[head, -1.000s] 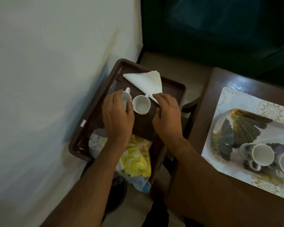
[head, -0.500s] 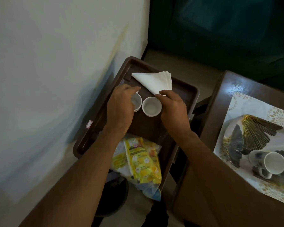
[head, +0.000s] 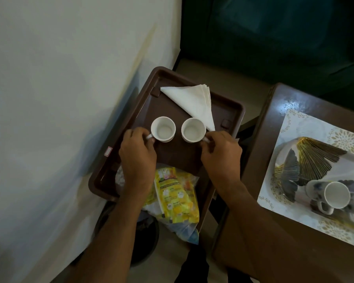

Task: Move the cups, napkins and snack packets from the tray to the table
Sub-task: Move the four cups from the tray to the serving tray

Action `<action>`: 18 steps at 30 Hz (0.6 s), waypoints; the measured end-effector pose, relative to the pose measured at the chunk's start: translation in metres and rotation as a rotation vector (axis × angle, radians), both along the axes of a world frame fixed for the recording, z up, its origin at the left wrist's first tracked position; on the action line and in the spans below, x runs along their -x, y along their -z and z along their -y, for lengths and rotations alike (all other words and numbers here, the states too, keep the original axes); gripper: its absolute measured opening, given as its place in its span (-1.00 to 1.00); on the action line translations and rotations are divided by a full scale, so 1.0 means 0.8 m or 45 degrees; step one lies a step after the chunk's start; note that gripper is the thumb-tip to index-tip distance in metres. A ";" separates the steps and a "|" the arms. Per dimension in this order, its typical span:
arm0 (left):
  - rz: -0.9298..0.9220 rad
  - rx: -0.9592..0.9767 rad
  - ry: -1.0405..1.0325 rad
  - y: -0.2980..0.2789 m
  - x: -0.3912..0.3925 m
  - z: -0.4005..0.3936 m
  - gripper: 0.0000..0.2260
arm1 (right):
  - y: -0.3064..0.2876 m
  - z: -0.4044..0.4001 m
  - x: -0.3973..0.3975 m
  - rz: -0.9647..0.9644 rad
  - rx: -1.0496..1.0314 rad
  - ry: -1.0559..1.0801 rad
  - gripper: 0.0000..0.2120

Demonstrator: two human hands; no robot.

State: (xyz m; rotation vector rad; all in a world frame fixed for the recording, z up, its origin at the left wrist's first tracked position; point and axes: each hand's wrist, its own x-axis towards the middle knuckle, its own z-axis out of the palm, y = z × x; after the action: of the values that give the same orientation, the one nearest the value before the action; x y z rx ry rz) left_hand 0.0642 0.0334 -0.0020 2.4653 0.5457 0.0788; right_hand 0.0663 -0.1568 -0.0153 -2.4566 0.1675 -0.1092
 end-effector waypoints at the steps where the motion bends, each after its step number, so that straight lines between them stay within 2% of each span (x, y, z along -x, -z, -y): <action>1: -0.004 0.002 -0.006 0.000 0.004 0.002 -0.94 | 0.000 -0.002 0.003 -0.005 -0.008 0.018 -0.94; 5: -0.048 0.037 -0.046 -0.002 0.017 0.013 -0.94 | 0.003 -0.013 0.012 -0.040 -0.049 0.128 -0.95; 12: -0.084 -0.038 -0.026 -0.002 0.020 0.016 -0.82 | 0.007 -0.026 0.013 -0.107 -0.089 0.182 -0.89; 18: 0.009 0.058 0.006 0.004 0.027 0.022 -0.81 | 0.002 -0.030 0.019 -0.077 -0.181 0.227 -0.92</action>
State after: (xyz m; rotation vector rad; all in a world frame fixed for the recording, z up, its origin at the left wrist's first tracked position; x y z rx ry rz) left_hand 0.0424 0.0159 -0.0050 2.4210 0.5326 0.0728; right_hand 0.0511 -0.1328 -0.0172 -2.3006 0.4073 -0.0971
